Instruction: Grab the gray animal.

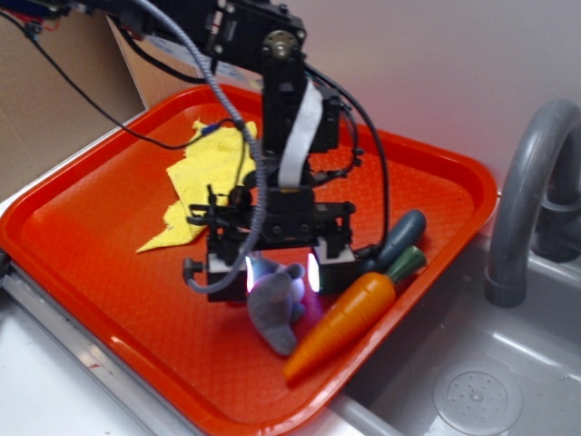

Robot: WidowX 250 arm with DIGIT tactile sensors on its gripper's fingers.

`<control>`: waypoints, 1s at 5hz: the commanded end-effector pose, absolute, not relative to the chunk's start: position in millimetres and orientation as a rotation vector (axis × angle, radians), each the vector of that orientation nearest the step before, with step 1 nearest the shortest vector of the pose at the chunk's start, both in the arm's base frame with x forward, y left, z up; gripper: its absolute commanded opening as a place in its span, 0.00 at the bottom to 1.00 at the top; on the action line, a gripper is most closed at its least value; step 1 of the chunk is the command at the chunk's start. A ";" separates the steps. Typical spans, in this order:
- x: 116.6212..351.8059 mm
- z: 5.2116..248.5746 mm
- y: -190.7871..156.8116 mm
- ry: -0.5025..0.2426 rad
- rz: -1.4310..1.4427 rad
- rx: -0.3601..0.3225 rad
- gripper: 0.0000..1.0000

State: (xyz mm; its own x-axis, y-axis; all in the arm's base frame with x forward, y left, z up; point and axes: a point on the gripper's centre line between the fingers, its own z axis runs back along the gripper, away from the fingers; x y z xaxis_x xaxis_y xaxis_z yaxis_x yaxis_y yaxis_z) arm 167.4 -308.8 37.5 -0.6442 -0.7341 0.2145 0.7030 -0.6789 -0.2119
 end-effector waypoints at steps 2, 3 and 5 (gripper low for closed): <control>135.9 80.4 -249.8 0.291 -1.866 -0.169 0.00; 146.2 121.9 -209.6 0.273 -1.609 -0.112 0.00; 129.1 184.0 -128.0 0.235 -1.106 -0.113 0.00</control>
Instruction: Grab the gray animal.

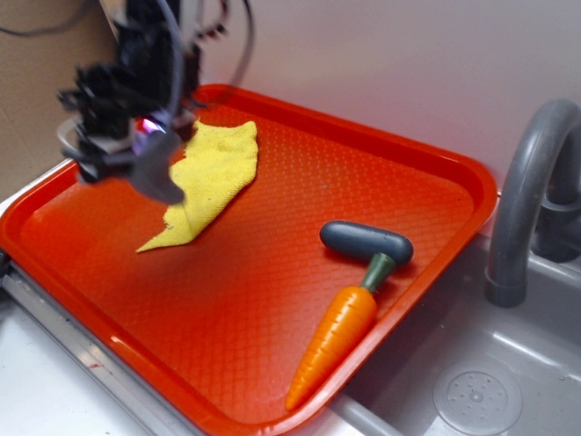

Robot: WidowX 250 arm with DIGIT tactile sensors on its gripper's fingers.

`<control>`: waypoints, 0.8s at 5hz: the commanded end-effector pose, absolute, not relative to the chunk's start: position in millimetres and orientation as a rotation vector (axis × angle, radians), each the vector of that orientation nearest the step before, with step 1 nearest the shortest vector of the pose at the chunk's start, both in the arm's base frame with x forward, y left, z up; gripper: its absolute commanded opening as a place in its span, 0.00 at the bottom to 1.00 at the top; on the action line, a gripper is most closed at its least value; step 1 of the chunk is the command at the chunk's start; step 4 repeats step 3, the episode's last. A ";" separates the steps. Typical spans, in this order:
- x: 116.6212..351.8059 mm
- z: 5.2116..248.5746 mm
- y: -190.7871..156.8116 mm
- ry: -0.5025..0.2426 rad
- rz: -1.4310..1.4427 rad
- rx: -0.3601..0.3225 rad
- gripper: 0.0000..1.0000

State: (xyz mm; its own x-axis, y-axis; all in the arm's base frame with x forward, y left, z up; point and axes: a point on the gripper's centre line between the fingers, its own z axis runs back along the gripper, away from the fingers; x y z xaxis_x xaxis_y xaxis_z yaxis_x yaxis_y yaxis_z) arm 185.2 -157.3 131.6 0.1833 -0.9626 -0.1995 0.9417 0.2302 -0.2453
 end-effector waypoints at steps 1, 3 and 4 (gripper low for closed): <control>125.7 203.2 -104.3 0.169 -0.858 -0.097 0.00; 135.6 205.7 -123.2 0.112 -0.358 -0.095 0.00; 135.6 205.7 -123.2 0.112 -0.358 -0.095 0.00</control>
